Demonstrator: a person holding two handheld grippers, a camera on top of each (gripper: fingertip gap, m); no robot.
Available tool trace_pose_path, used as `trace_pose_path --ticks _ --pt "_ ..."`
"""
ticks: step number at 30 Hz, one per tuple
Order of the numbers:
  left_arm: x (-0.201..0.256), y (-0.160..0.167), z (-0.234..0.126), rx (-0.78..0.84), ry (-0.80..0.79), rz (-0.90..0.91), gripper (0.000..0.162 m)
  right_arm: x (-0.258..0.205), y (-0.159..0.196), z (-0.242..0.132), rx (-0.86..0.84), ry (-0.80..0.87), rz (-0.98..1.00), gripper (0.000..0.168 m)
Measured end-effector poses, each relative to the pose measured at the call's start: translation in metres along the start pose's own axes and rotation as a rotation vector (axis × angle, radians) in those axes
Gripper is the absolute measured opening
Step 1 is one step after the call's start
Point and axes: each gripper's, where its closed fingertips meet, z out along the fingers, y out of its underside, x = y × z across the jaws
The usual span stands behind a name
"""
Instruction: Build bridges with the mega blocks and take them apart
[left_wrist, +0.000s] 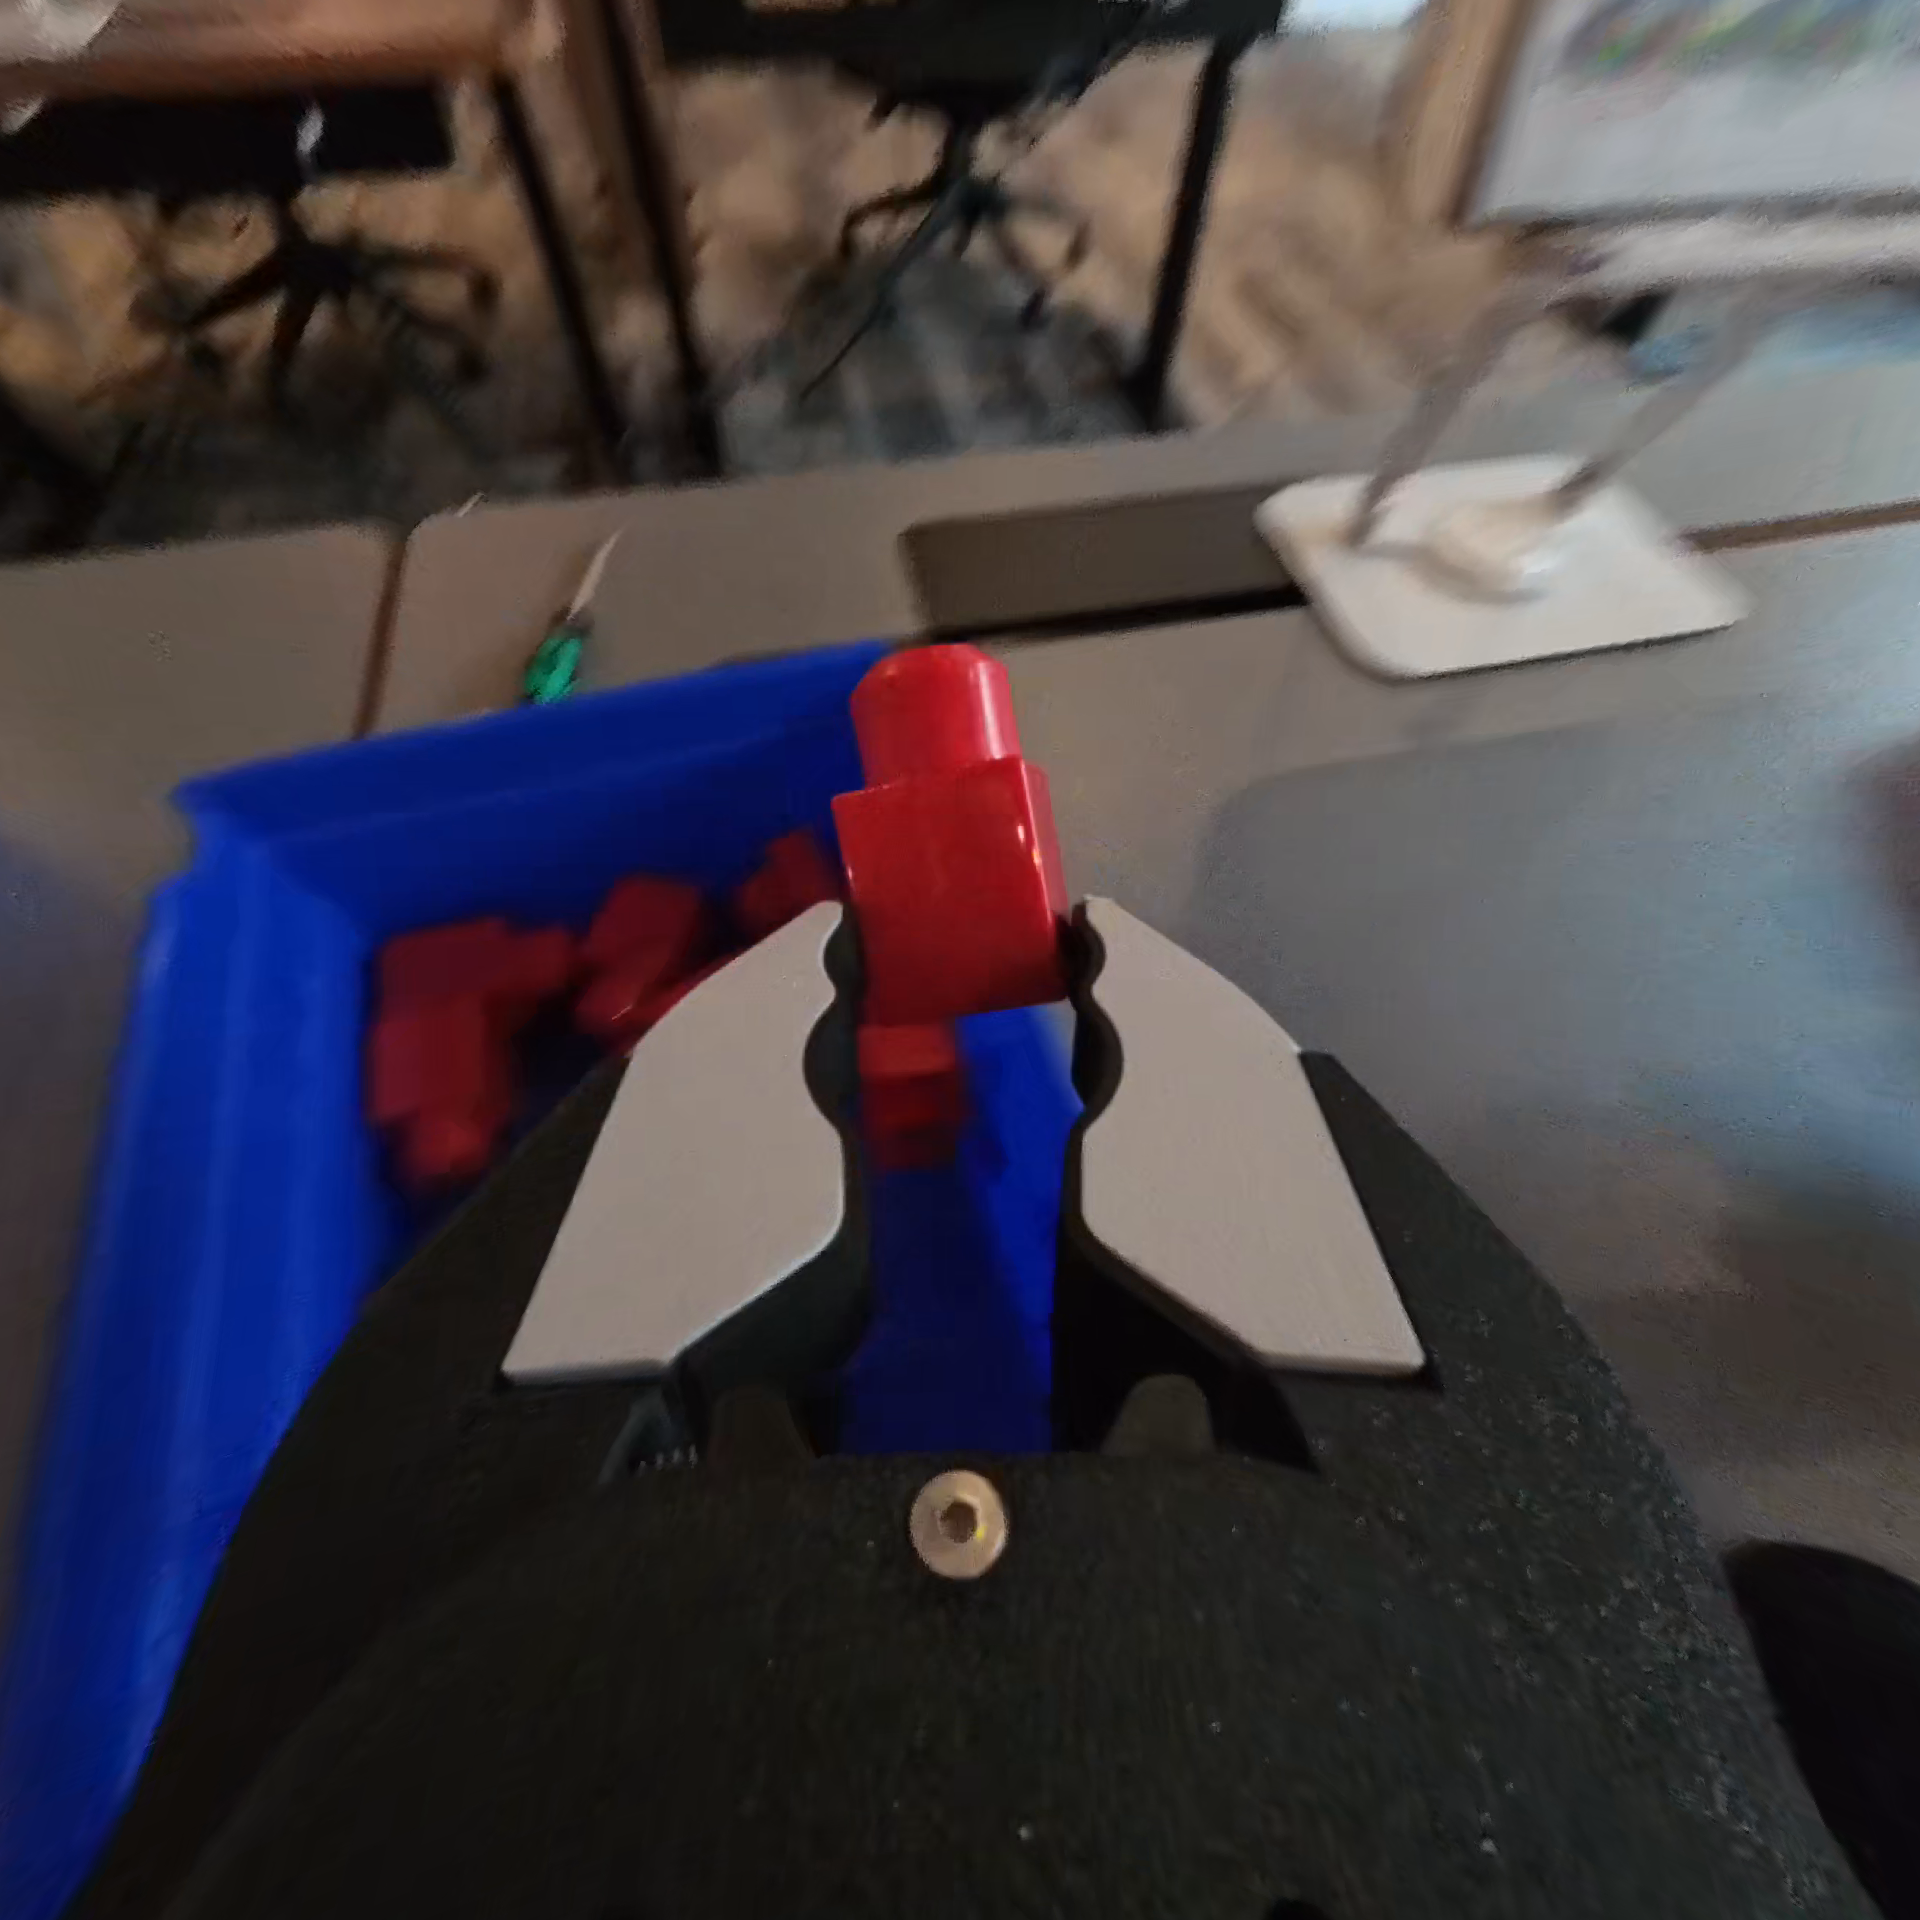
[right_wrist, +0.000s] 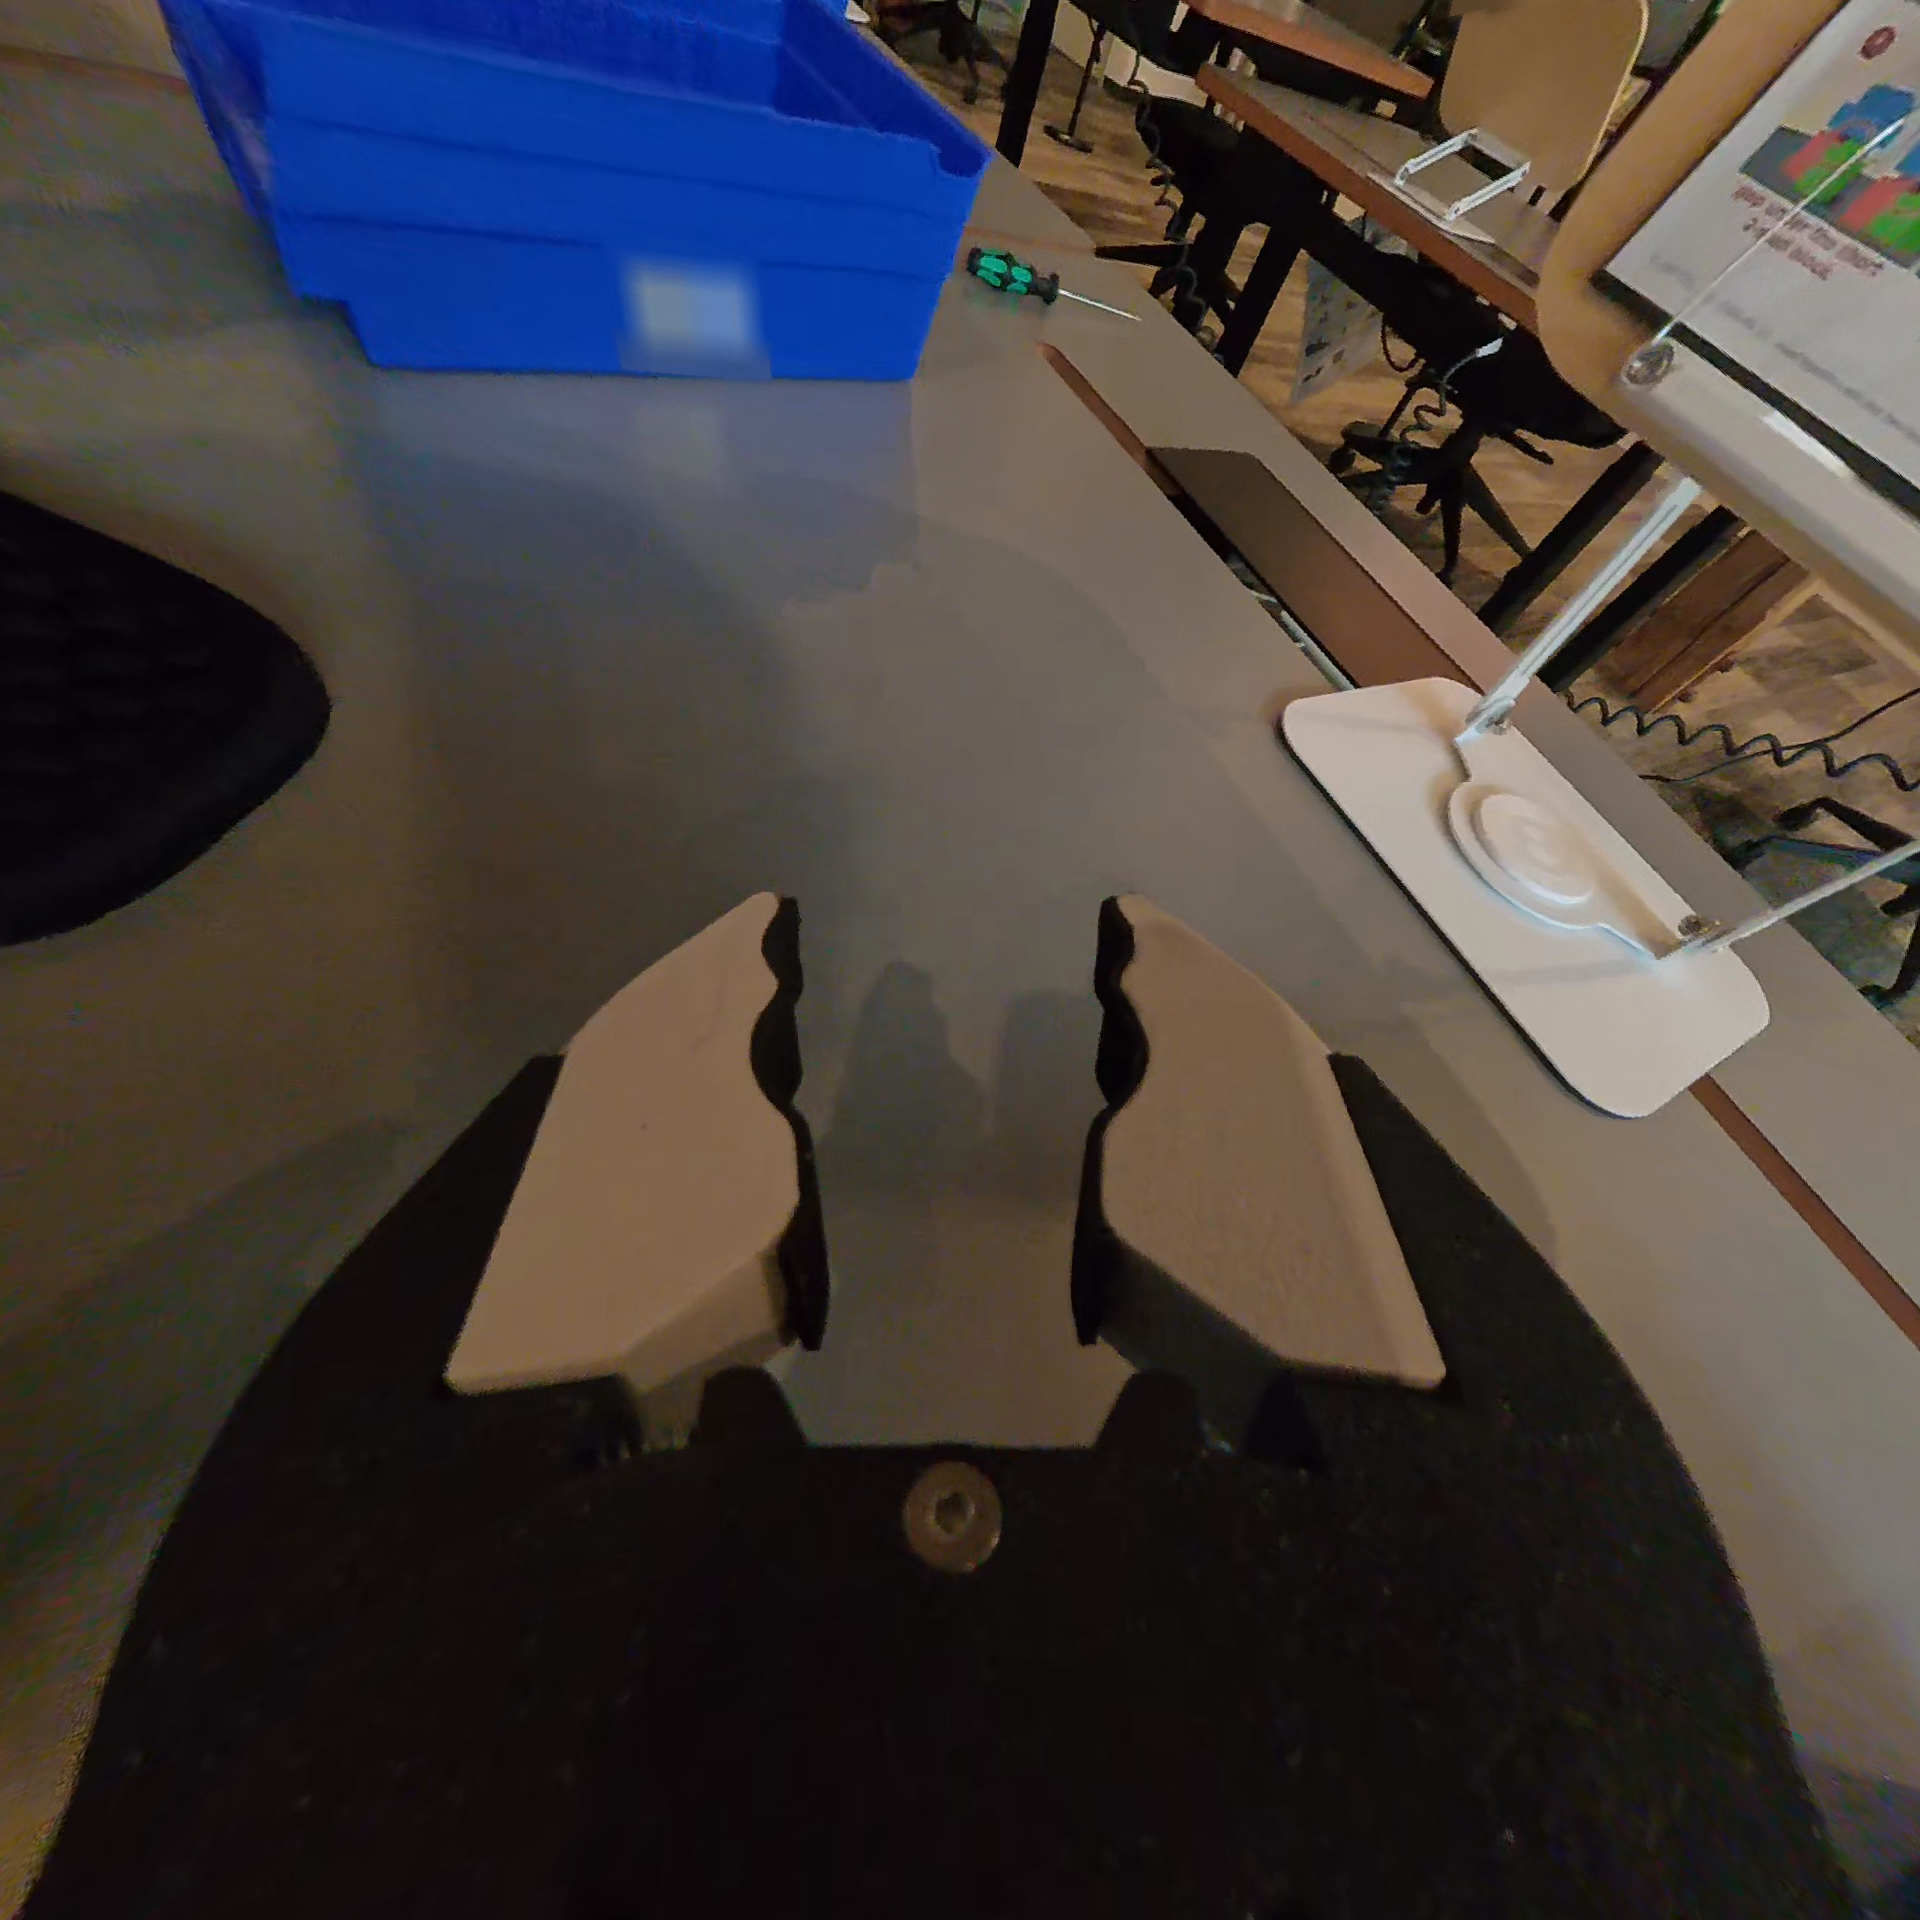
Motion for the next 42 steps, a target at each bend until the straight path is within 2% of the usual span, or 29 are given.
trace_pose_path --ticks 5,10,15,22,30,35,37,39,42 --pt "0.118 -0.027 -0.026 0.252 0.364 0.053 0.038 -0.008 -0.017 -0.004 0.036 -0.04 0.011 0.054" --pt "0.216 -0.015 -0.039 0.374 0.677 0.102 0.038 -0.024 -0.043 -0.015 0.071 -0.112 0.011 0.054" --pt "0.274 0.007 -0.041 0.455 0.874 0.167 0.038 -0.042 -0.073 -0.027 0.13 -0.234 0.02 0.054" --pt "0.301 0.019 -0.056 0.557 1.048 0.21 0.038 -0.051 -0.097 -0.02 0.198 -0.33 0.061 0.053" --pt "0.319 0.032 -0.066 0.562 1.144 0.273 0.038 -0.075 -0.116 -0.009 0.257 -0.501 0.12 0.049" --pt "0.326 0.046 -0.057 0.493 1.137 0.324 0.038 -0.077 -0.102 -0.001 0.174 -0.486 0.05 0.032" --pt "0.328 0.052 -0.054 0.447 1.153 0.337 0.038 -0.077 -0.095 0.0 0.142 -0.473 0.024 0.032" --pt "0.323 0.057 -0.047 0.407 1.126 0.344 0.056 -0.076 -0.086 -0.002 0.108 -0.453 -0.023 0.031" --pt "0.303 0.054 -0.032 0.39 1.012 0.322 0.062 -0.074 -0.059 -0.004 0.017 -0.434 -0.109 0.031"
